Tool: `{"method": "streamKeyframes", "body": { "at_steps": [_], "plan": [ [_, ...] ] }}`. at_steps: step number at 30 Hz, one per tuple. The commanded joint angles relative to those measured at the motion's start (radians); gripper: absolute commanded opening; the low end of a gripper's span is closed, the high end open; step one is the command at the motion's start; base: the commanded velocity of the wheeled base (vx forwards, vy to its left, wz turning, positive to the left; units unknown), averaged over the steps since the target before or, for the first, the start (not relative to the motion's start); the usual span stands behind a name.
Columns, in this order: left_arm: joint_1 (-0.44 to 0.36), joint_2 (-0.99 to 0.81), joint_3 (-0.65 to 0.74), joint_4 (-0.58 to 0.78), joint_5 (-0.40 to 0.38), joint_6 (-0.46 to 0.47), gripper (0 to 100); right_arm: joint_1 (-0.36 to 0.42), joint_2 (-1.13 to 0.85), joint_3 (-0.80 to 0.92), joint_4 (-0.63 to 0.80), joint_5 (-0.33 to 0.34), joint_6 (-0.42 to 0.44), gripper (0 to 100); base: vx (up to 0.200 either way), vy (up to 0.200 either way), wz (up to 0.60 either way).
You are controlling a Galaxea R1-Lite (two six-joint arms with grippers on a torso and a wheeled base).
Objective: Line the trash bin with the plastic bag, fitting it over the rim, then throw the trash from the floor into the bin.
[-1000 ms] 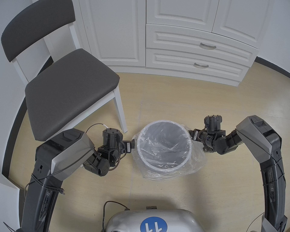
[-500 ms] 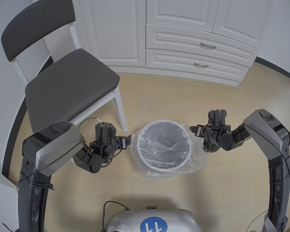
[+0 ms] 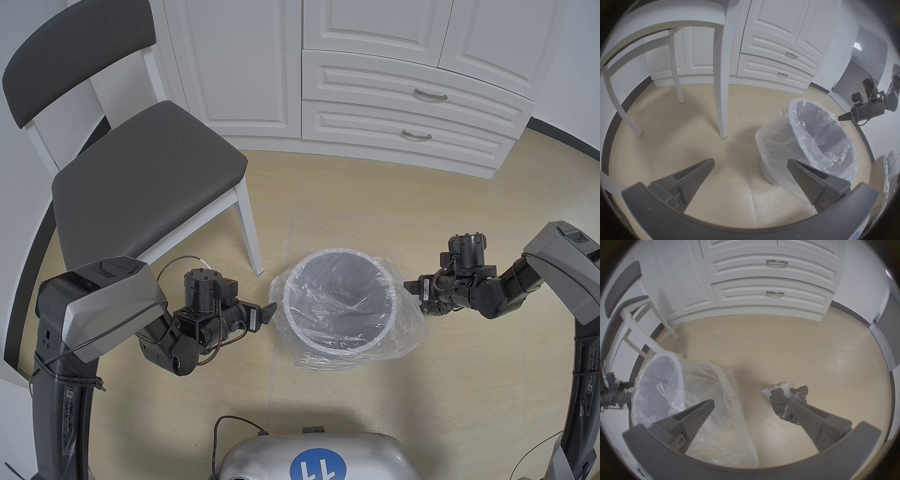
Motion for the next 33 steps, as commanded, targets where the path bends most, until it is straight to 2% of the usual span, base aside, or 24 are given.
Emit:
{"method": "streamKeyframes", "body": {
  "at_steps": [1,6,17,20,24,25,28,33],
  "plan": [
    [-0.014,0.1,-0.02,-0.026,-0.003,-0.003,100,-0.016,-0.028,0.041,-0.002,0.024,-0.023,100,0.0,0.0,0.0],
    [-0.034,0.251,-0.126,-0.114,0.025,-0.03,100,-0.016,-0.027,0.053,-0.002,0.026,-0.03,100,0.0,0.0,0.0],
    [-0.028,0.247,-0.132,-0.094,0.025,-0.044,100,-0.015,-0.033,0.095,-0.005,0.029,-0.083,100,0.0,0.0,0.0],
    [-0.026,0.205,-0.106,-0.098,0.025,-0.044,100,-0.012,-0.045,0.106,-0.005,0.029,-0.089,100,0.0,0.0,0.0],
    [-0.034,0.024,0.044,-0.083,-0.004,-0.036,100,-0.004,-0.086,0.145,-0.005,0.05,-0.098,100,0.0,0.0,0.0],
    [-0.034,0.024,0.044,-0.083,-0.004,-0.036,100,-0.004,-0.086,0.145,-0.005,0.05,-0.098,100,0.0,0.0,0.0],
    [-0.034,-0.097,0.159,-0.08,-0.076,-0.007,100,0.002,-0.088,0.161,-0.005,0.07,-0.122,100,0.0,0.0,0.0],
    [-0.026,-0.132,0.2,-0.081,-0.104,0.037,100,0.014,-0.025,0.153,-0.005,0.07,-0.125,100,0.0,0.0,0.0]
  ]
}}
